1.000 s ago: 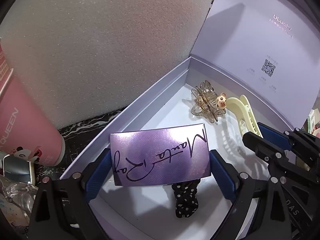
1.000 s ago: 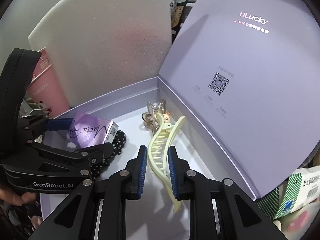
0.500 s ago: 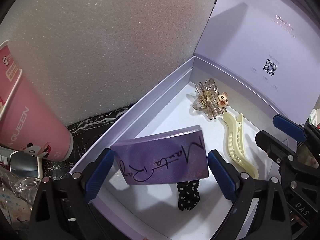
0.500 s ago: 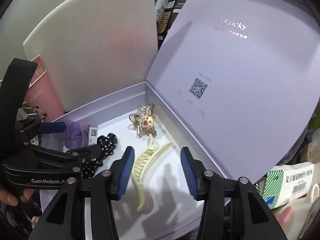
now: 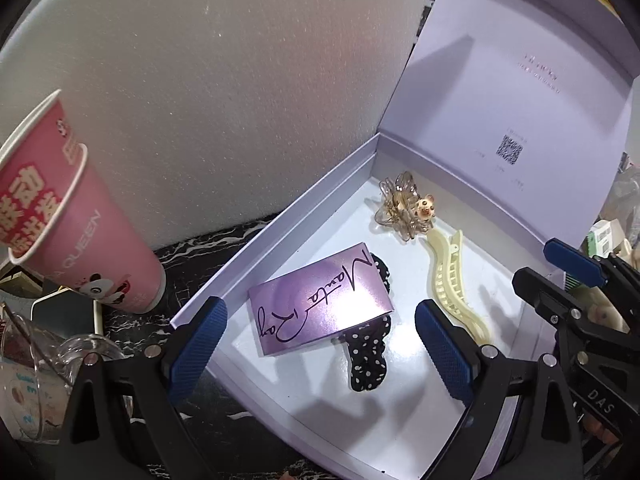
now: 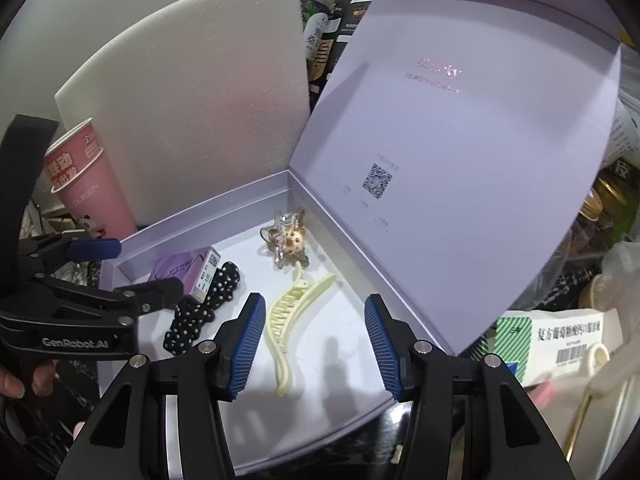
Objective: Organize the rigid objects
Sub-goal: 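Lower and open left tool releasing card box while right tool releases claw clip, then withdraw both tools from the box toward the compacts and cable on the table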
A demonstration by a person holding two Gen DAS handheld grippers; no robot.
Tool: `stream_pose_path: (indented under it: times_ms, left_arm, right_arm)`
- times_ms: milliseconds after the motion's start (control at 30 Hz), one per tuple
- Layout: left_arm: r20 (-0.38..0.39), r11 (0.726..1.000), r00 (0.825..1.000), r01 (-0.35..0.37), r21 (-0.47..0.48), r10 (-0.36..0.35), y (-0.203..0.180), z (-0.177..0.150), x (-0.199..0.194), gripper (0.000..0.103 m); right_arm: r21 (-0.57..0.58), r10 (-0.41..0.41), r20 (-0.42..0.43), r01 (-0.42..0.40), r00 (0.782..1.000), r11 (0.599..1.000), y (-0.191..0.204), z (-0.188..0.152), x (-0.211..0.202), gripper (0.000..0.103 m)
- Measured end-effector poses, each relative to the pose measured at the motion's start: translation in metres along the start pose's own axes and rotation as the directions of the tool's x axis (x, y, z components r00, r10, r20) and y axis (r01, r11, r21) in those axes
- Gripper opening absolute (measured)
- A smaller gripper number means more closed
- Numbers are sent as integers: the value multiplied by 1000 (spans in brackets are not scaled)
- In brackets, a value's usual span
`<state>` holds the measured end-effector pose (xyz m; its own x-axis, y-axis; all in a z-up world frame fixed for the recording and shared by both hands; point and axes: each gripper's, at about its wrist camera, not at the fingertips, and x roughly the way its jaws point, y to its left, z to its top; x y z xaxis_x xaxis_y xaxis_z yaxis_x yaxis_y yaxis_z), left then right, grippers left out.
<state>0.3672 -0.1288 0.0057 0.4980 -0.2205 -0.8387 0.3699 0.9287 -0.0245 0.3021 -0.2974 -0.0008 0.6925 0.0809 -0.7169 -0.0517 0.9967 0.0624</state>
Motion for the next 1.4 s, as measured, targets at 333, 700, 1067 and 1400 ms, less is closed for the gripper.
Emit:
stream_pose_path:
  times_ms: [333,700,1067,1400]
  left_arm:
    - [24,1000,999,27,-8,-27,2,-10,-25,96]
    - [87,1000,996,22,17,-23,-2,-32,-74,96]
    - [100,1000,995,25,16,-26,-4,-64,-101,96]
    - [123,1000,992,5,2,-5,-3,-93,-128,96]
  right_arm:
    - [4,15,8,-15,1000,1000,4,-5,-13,51]
    - [-15,31,25,-31,999,999,17,-19,-41,51]
    - [-43,35,54,-33,998,999,30,-32,-70,51]
    - [-63,57,57,-53,997,997,45,-50,-91,51]
